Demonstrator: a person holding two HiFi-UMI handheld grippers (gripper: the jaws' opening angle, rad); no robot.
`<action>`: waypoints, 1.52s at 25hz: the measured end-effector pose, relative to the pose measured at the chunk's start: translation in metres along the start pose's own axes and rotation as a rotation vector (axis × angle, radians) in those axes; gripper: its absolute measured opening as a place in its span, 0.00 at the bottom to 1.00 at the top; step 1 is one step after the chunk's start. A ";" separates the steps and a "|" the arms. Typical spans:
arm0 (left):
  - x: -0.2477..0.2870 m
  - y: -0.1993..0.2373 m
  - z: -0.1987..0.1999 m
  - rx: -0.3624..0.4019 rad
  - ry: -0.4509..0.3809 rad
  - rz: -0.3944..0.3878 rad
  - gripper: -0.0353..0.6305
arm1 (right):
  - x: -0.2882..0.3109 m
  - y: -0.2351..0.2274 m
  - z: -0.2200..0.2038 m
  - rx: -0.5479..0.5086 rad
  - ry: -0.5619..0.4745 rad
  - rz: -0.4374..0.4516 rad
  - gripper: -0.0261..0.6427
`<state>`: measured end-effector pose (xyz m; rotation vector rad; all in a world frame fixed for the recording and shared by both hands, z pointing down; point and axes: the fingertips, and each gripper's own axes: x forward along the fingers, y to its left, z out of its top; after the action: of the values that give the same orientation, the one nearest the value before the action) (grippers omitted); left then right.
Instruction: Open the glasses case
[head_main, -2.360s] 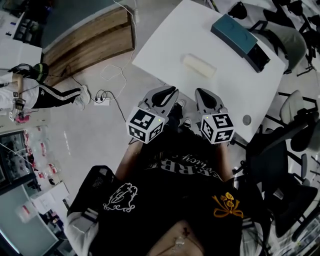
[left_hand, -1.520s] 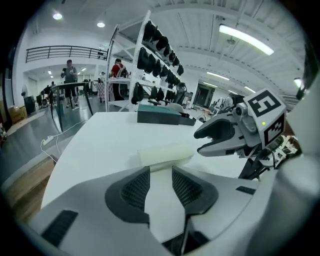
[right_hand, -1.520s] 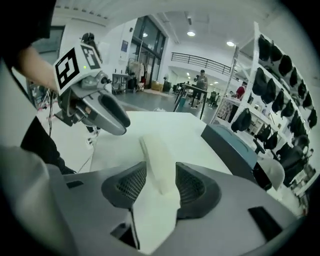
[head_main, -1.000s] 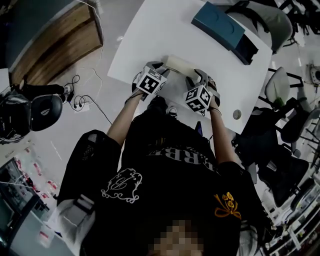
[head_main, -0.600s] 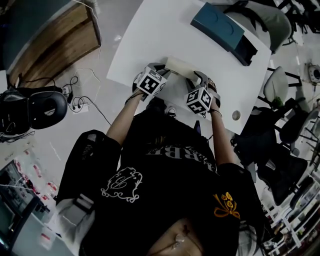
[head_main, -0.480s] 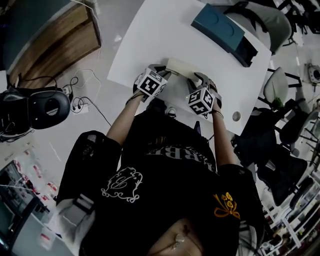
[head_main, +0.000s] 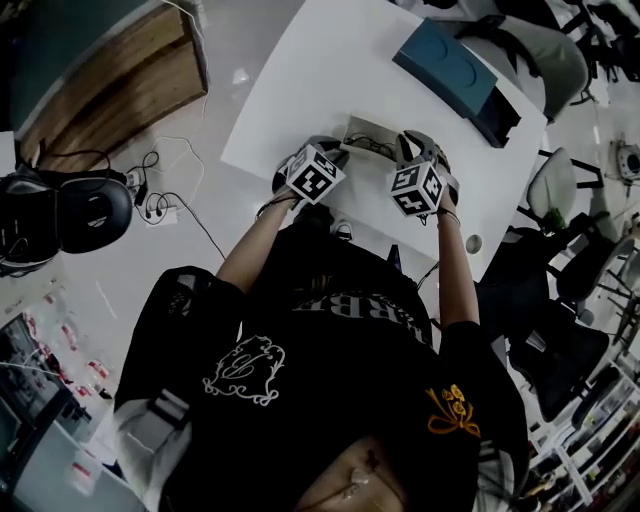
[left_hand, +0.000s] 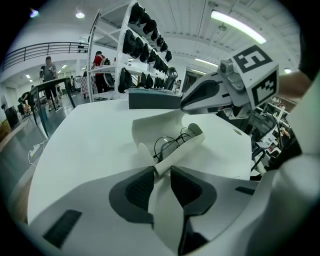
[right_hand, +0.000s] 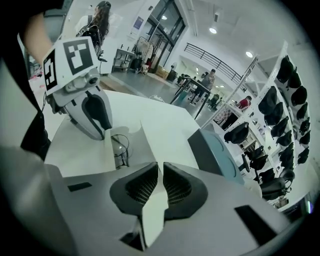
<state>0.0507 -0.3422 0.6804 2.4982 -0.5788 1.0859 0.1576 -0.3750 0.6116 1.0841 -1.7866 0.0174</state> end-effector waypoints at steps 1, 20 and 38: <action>0.000 0.000 0.000 -0.001 0.000 0.000 0.23 | 0.004 -0.004 0.000 -0.006 0.006 -0.005 0.11; -0.003 0.003 -0.003 -0.048 0.001 0.010 0.22 | 0.033 -0.018 0.014 0.065 -0.013 0.014 0.22; -0.095 -0.053 0.048 -0.107 -0.249 0.077 0.22 | -0.106 -0.004 0.023 0.527 -0.303 0.050 0.21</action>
<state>0.0472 -0.2982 0.5697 2.5516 -0.7870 0.7511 0.1534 -0.3188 0.5193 1.4723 -2.1466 0.3920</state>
